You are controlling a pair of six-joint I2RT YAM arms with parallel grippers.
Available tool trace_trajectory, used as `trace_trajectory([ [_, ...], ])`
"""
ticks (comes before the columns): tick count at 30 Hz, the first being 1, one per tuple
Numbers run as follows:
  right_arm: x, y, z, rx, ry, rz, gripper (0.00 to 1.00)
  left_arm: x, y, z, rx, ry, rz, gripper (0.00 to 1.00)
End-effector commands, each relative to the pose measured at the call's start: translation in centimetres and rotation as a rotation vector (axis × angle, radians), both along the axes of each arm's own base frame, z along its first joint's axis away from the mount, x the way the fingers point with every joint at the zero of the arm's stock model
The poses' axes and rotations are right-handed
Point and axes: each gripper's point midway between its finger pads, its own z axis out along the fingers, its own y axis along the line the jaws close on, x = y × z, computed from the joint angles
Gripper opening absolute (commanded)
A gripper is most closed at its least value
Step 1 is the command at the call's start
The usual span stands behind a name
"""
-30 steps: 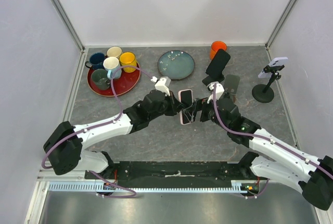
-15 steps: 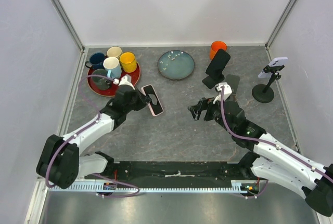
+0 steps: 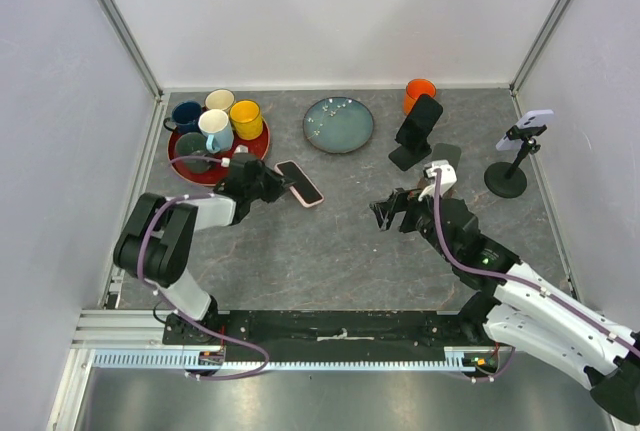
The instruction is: Remove the phone from the phone stand
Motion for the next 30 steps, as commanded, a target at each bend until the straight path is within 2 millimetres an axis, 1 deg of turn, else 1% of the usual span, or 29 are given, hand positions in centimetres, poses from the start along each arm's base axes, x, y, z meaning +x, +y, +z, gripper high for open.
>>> trace_trajectory([
  [1,0.0,-1.2,-0.1,-0.036,-0.017,-0.036,0.98,4.8,-2.5,6.1,-0.18,-0.179,0.015,0.02],
  [2,0.0,-1.3,0.0,-0.037,-0.021,-0.042,0.98,5.1,-2.7,5.5,-0.177,-0.165,0.018,0.02],
  [3,0.0,-1.5,-0.1,-0.045,-0.018,-0.045,0.98,5.6,-2.7,5.7,-0.178,-0.171,0.024,0.02],
  [5,0.0,-1.7,-0.1,-0.049,-0.019,-0.055,0.98,5.9,-2.7,4.7,-0.171,-0.149,0.031,0.02],
  [7,0.0,-1.8,-0.1,-0.053,-0.022,-0.059,0.98,6.1,-2.8,4.2,-0.173,-0.136,0.033,0.02],
  [11,0.1,-2.1,0.1,-0.057,-0.03,-0.072,0.98,5.9,-3.0,2.7,-0.172,-0.101,0.028,0.04],
  [15,0.2,-2.4,0.2,-0.061,-0.035,-0.087,0.98,5.0,-2.9,1.3,-0.16,-0.068,0.017,0.07],
  [18,0.3,-2.5,0.2,-0.064,-0.034,-0.092,0.98,4.4,-2.8,0.5,-0.146,-0.047,0.009,0.14],
  [19,0.3,-2.5,0.0,-0.069,-0.031,-0.092,0.98,4.3,-2.8,0.4,-0.142,-0.044,0.006,0.2],
  [21,0.3,-2.5,0.0,-0.068,-0.032,-0.092,0.98,4.0,-2.7,-0.1,-0.133,-0.028,0.001,0.26],
  [22,0.3,-2.6,0.0,-0.07,-0.031,-0.095,0.98,3.8,-2.6,-0.2,-0.126,-0.023,-0.002,0.32],
  [24,0.2,-2.6,0.0,-0.073,-0.031,-0.094,0.98,3.4,-2.4,-0.6,-0.113,-0.008,-0.002,0.39],
  [25,0.2,-2.7,0.0,-0.072,-0.034,-0.097,0.98,3.3,-2.3,-0.5,-0.105,-0.01,-0.004,0.46],
  [27,0.2,-2.9,-0.1,-0.079,-0.032,-0.102,0.98,2.8,-2.0,-0.8,-0.083,-0.001,-0.004,0.54],
  [28,0.2,-3.0,-0.1,-0.081,-0.032,-0.105,0.98,2.7,-1.9,-0.8,-0.072,-0.002,-0.004,0.61],
  [30,0.2,-3.1,0.0,-0.079,-0.035,-0.111,0.98,2.2,-1.5,-0.7,-0.035,0.0,-0.006,0.68],
])
